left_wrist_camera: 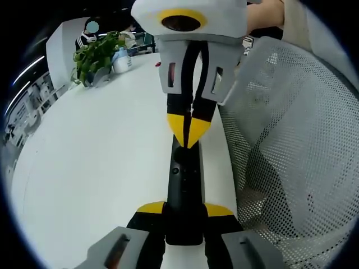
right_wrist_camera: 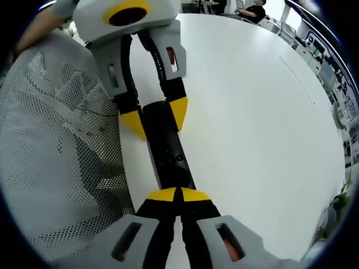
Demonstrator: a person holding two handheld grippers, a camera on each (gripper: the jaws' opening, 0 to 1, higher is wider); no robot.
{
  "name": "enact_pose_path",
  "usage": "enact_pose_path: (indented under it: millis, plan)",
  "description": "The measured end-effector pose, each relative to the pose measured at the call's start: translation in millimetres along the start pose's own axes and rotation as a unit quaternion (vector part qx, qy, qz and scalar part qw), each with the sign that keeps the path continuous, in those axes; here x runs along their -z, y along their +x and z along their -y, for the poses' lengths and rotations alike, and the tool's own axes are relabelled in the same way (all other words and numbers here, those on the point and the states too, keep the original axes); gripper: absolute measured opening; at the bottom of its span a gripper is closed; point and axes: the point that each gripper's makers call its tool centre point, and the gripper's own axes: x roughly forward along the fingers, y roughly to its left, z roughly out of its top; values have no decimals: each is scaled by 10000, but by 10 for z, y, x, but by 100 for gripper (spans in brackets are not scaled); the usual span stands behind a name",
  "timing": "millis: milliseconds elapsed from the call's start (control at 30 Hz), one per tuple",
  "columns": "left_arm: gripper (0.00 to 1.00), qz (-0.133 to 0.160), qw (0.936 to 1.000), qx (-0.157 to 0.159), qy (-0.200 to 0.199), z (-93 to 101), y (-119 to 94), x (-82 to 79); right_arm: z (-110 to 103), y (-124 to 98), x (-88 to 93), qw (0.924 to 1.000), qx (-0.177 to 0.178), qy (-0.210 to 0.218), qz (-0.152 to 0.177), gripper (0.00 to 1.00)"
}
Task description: Press the specified remote control buttons in sequence, fully releasing each button before pressing the next.
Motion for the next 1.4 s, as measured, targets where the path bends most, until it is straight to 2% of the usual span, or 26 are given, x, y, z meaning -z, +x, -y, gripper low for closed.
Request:
enact_pose_path:
  millis: [300, 567, 800, 867, 1000, 1200, 1333, 1367, 1400]
  plan:
    - [25, -8, 10000, -4, 0, -2, 1, 0, -4, -1, 2, 9997, 93, -231, 29, 0]
    - [25, 14, 10000, -14, -64, -9, 3, 3, 8, -17, 5, 9994, 193, 94, 269, 0]
    - [25, 11, 9999, -12, -112, -4, 1, -1, -109, -3, -17, 9997, 71, 5, 246, 0]
    - [25, 13, 9999, -14, -114, -3, 0, -2, -104, 4, -13, 9996, 140, -85, 217, 0]
    - [25, 12, 9999, -15, -102, 0, -3, -7, -89, 6, -12, 9997, 128, -9, 194, 0]
    - [25, -12, 10000, -18, -69, 3, -4, -9, -105, 23, -17, 9995, 107, -311, -37, 0]
    - [25, -3, 10000, -7, -98, 2, -10, -11, -115, 25, -3, 9990, 138, -427, 4, 0]
    - [25, 83, 9993, 7, -351, 18, -8, -30, -113, 23, -8, 9986, 196, -487, 32, 0]
    - [25, 64, 9996, 7, -267, 9, -29, -13, -113, 21, -10, 9975, 283, -650, 49, 0]
